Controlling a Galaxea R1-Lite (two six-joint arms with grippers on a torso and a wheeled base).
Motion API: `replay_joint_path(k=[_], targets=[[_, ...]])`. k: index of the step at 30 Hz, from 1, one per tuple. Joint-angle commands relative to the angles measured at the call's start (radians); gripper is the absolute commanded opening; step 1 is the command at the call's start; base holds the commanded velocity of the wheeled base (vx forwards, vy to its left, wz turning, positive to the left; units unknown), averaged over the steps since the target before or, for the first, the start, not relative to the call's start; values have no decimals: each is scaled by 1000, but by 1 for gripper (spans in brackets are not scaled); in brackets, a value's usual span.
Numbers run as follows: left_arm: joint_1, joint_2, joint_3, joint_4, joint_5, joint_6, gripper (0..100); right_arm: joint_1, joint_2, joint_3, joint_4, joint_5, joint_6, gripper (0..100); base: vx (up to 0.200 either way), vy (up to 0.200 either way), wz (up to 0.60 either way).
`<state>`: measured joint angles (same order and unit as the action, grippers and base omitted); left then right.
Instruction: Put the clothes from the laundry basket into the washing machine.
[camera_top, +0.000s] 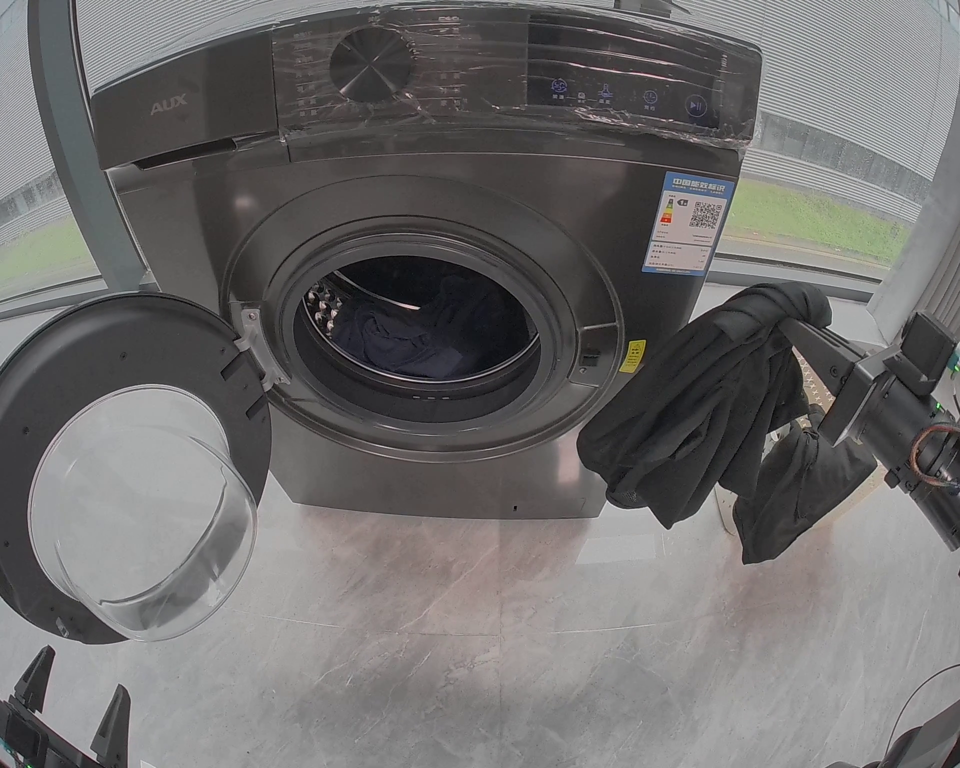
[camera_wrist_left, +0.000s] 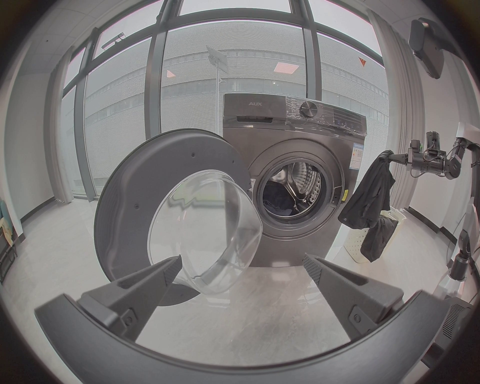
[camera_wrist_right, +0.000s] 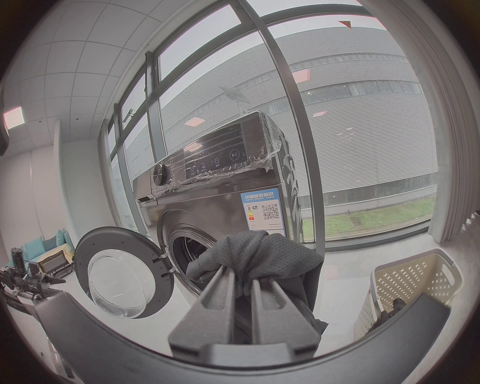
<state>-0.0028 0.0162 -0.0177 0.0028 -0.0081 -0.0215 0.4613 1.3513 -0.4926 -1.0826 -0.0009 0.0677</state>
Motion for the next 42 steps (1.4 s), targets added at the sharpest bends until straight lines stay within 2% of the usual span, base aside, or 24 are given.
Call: replay_joint_path(k=[1, 6, 12, 29, 35, 41, 42], targets=[[0, -15, 16, 0, 0, 0, 100, 0, 0, 0, 0, 1, 0, 0, -200, 0, 0], [0, -15, 16, 0, 0, 0, 100, 0, 0, 2, 0, -1, 0, 0, -200, 0, 0], [0, -15, 16, 0, 0, 0, 100, 0, 0, 3, 0, 1, 0, 0, 0, 0, 0], [0, -15, 16, 0, 0, -2, 100, 5, 5, 20, 0, 1, -2, 0, 0, 200, 0], [1, -15, 16, 0, 0, 3, 100, 50, -11, 88, 1, 1, 3, 0, 0, 33, 0], [1, -16, 18, -1, 7, 20, 100, 111, 28, 86, -4, -8, 6, 0, 0, 0, 0], [3, -16, 18, -1, 7, 25, 100, 123, 51, 83, -16, -16, 18, 0, 0, 0, 0]])
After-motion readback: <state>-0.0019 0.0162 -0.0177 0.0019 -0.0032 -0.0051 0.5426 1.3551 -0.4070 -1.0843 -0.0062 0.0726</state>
